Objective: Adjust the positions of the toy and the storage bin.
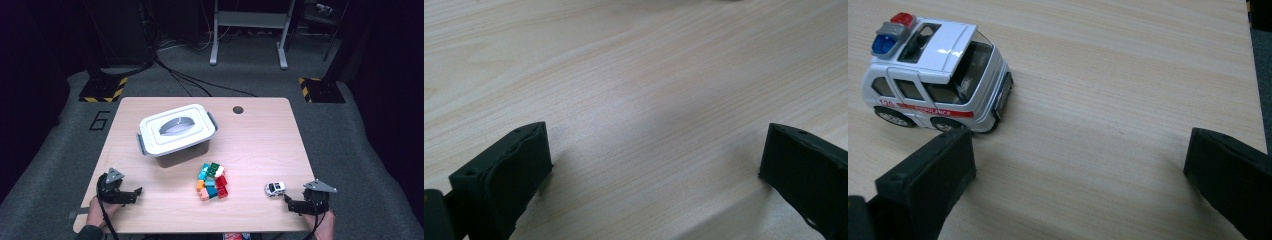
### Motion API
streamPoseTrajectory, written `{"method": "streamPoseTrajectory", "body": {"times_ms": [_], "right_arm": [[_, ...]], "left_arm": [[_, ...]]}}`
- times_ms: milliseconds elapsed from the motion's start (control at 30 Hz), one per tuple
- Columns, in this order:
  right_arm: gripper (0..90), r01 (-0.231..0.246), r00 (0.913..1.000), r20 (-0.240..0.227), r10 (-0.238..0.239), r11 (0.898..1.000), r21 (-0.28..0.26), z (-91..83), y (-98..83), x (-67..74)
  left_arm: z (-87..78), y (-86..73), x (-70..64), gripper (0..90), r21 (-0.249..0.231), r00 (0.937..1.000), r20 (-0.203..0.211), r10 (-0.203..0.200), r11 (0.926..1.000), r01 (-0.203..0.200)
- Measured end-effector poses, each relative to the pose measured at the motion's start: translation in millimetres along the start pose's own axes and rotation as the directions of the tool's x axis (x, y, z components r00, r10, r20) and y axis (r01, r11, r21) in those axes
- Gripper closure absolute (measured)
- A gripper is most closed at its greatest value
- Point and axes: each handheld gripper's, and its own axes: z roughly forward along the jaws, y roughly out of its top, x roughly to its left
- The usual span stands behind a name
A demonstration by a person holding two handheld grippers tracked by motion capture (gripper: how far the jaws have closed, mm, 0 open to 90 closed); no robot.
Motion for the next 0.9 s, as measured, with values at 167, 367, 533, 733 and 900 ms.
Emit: {"method": "streamPoseTrajectory", "body": {"times_ms": [167, 367, 533, 733, 900], "right_arm": [[0.0, -0.002, 1.0, 0.0, 0.002, 1.0, 0.0, -0.2, -0.3, 0.0], [0.0, -0.001, 1.0, -0.001, 0.001, 1.0, -0.002, -0.3, -0.5, -0.2], [0.0, -0.003, 1.0, 0.0, 0.003, 1.0, -0.003, -0.3, -0.7, -0.1], [0.0, -0.005, 1.0, 0.002, 0.005, 1.0, -0.004, -0.3, -0.8, -0.1], [0.0, -0.01, 0.9999, 0.003, 0.01, 1.0, -0.003, -0.5, -1.0, 0.2]], "left_arm": [[-0.2, -0.4, -0.8, 0.1, -0.005, 1.0, -0.005, 0.008, 1.0, -0.008], [-2.2, 0.1, -1.8, 0.0, 0.016, 0.999, 0.029, 0.035, 0.9992, -0.036], [-4.8, 3.0, -6.5, 0.0, 0.02, 0.9955, 0.066, 0.068, 0.9974, -0.069], [-9.5, 10.9, -18.9, 0.0, -0.023, 0.9884, 0.114, 0.1, 0.9949, -0.098], [-10.8, 18.8, -29.6, 0.0, -0.033, 0.9792, 0.144, 0.143, 0.9897, -0.139]]}}
